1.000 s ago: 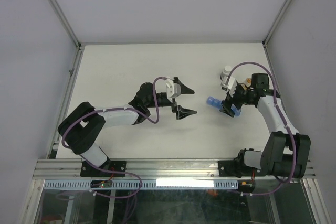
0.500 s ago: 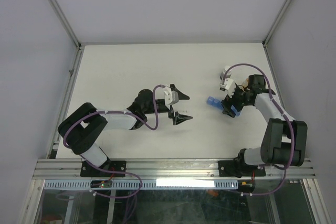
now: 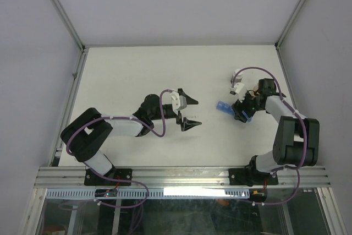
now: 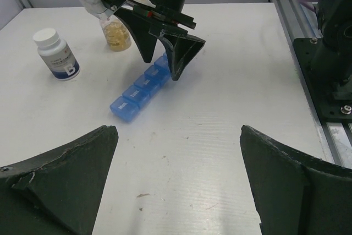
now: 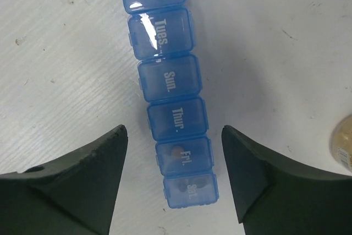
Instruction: Sort the pills into containers
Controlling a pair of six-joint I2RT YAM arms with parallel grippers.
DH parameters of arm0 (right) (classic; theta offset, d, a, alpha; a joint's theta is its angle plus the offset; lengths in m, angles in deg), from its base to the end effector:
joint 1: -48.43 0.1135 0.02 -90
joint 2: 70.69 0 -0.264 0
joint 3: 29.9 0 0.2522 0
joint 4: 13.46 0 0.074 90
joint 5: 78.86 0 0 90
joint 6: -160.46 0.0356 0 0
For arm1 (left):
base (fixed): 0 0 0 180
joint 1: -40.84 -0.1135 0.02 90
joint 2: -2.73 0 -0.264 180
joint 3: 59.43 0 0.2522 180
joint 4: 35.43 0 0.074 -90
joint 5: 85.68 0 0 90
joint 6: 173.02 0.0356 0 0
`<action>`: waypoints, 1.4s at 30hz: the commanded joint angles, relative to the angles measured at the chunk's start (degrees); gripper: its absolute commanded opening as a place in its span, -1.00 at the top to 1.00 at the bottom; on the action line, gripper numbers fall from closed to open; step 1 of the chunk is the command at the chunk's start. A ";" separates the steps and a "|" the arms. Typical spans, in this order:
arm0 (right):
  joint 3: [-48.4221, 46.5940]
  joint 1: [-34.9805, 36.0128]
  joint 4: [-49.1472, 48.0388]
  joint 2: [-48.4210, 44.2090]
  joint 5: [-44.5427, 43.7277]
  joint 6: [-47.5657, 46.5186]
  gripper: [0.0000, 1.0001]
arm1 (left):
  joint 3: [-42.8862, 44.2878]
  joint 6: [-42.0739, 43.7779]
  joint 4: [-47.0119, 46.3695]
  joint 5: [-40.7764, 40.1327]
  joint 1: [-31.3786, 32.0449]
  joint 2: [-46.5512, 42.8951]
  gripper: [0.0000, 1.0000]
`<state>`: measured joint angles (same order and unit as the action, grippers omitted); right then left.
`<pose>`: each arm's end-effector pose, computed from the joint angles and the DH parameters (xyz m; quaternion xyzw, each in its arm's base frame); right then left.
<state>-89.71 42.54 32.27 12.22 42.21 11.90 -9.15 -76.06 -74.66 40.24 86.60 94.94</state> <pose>0.2577 -0.0081 0.1791 -0.4642 0.8270 0.1283 0.2901 0.2087 -0.2442 0.2039 0.4963 0.5222 -0.4285 0.5452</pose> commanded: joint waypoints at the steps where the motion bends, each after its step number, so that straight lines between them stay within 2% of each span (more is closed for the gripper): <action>1: -1.38 0.56 -1.65 0.69 -0.40 -0.20 -0.43 | -1.06 1.83 -3.99 -0.16 0.30 -2.18 -0.98; 9: -0.58 3.08 -1.51 1.84 -1.70 -3.47 -0.22 | -1.63 1.81 -4.66 0.18 0.35 -2.42 -0.98; 12: 0.08 4.12 -1.15 0.62 -1.10 -4.99 -0.07 | -1.79 1.83 -4.99 0.75 0.32 -2.44 -0.98; 17: 1.19 5.63 -0.50 -1.06 -0.12 -7.75 0.29 | -2.18 1.98 -5.71 2.25 0.38 -2.31 -0.98; 20: 1.74 6.41 0.98 -2.60 1.81 -10.62 0.40 | -2.67 2.52 -7.03 4.18 0.65 -2.24 -0.98; 26: 3.55 8.51 6.88 -6.84 8.07 -19.52 0.42 | -3.35 6.09 -7.75 6.89 1.97 -1.67 -0.98; 30: 4.43 10.88 10.34 -7.68 8.16 -24.29 0.40 | -3.24 9.08 -7.37 6.44 3.38 -0.32 -0.98; 38: 5.51 16.77 11.66 -6.91 5.50 -27.00 0.38 | -3.20 10.12 -7.06 -1.66 7.46 1.34 -0.98; 40: 5.48 17.72 12.10 -6.74 5.62 -27.23 0.28 | -3.96 9.69 -8.44 -4.06 8.38 1.63 -0.98; 42: 5.35 17.92 12.79 -6.95 6.19 -27.39 0.00 | -5.12 7.86 -10.97 -6.42 9.34 2.02 -0.98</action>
<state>-84.09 59.48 43.57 5.95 46.98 -13.07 -12.63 -68.45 -78.97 39.22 94.12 96.34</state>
